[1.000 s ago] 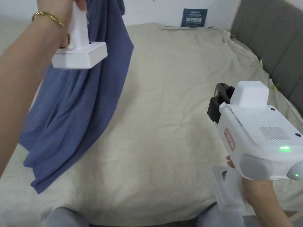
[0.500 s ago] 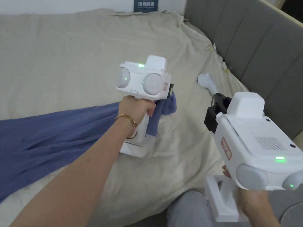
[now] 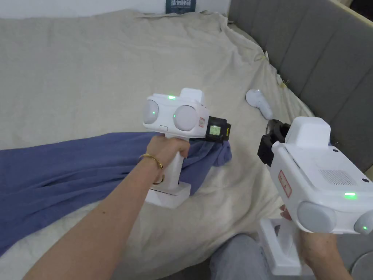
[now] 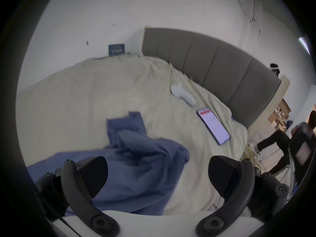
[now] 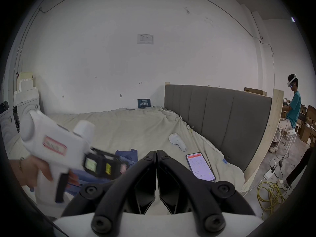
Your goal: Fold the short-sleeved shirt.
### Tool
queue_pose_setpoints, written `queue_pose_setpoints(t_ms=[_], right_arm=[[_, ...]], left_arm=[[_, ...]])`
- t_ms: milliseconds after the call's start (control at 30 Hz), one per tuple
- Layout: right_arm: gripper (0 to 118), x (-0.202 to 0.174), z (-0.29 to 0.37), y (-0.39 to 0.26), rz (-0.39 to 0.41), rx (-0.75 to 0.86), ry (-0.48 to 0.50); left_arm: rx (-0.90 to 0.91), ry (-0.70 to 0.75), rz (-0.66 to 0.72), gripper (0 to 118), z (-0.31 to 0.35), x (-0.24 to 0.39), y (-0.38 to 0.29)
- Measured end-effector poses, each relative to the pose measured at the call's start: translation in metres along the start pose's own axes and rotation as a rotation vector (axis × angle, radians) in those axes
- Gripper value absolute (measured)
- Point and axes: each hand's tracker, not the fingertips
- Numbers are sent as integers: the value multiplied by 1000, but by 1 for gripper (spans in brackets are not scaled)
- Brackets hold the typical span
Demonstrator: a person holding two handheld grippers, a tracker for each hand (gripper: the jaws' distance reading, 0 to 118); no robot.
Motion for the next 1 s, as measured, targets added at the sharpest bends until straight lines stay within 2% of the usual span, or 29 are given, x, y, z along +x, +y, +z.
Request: queue_pose_setpoints(t_ms=[200,400,433,467,567,700,800,867,1000], right_arm=[[0,-21,-9,11,4,15,40],[0,-47,-24,17,20,31,100],[0,-53,-23,18,22,32,110],[0,-58,-25,19,18,31,122],[0,-73,-27,19,4,32,155],[0,-89,-28,19,4,37,189],[0,-98,-27,18,20,46,208],[0,-100,-28,16,30,47,216],[0,-103,-25,14,33,49,225]], left_arm=[[224,168,103,118,81,-67,17],[403,397,102,118,152,-126,-10],[435,438,98,115,161,-132,-16],[466,479,96,109,169,-138,-24],[501,576,98,77,189,-152,-46],[536,665,77,29,203,-158,-77],[549,676,85,6,210,-157,-98],[546,687,84,0,211,-154,-108],[533,702,105,0,210,-152,-126]])
